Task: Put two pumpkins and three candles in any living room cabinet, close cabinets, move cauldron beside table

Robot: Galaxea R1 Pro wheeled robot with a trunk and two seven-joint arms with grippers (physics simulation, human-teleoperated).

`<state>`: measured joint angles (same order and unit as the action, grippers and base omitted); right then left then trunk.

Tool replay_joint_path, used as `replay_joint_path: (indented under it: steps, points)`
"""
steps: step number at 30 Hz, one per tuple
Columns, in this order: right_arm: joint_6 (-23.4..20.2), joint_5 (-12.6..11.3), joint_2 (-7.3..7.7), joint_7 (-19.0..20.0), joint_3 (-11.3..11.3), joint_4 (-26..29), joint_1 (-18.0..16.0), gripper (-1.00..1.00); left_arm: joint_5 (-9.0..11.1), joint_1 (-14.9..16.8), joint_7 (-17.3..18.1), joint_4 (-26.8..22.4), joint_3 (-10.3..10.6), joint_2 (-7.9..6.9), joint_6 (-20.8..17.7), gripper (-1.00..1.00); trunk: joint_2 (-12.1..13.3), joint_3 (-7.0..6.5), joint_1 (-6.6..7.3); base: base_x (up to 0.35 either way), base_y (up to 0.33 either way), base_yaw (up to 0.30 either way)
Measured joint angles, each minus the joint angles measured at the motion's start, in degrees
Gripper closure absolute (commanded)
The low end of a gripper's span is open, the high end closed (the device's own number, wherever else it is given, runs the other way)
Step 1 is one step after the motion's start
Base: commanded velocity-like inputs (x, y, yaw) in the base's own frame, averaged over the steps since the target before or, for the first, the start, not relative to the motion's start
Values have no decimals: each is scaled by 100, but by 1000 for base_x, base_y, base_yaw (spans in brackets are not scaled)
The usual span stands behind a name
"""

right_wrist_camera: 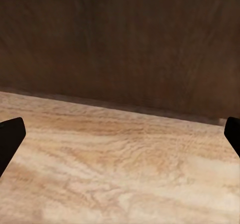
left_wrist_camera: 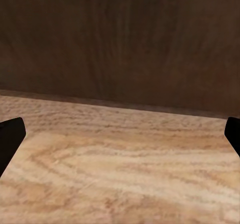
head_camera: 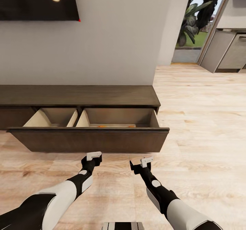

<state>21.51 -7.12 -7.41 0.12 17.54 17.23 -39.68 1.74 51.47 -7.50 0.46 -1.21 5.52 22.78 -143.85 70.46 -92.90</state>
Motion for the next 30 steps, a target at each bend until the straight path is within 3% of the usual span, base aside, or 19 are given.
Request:
replay_joint_path:
  steps: [8,10,11,16,30]
  points:
    - [14,-1,1,-135,-24,-1,0,-100,2,0,0,0,-5,-8,12,-100,0,0,0,0,0,0]
    - [11,-2,3,-456,-15,1,0,-100,2,0,-1,0,-8,-8,12,-100,0,0,0,0,0,0]
    - [17,2,3,-887,1,5,0,-100,2,0,-1,0,-9,-9,13,-100,0,0,0,0,0,0]
    - [71,6,8,-1179,25,5,0,-100,2,0,-1,-1,-10,-9,13,-100,0,0,0,1,0,0]
    - [85,12,3,-1096,51,5,0,-100,2,0,-1,0,-11,-9,13,-100,0,0,3,250,0,0]
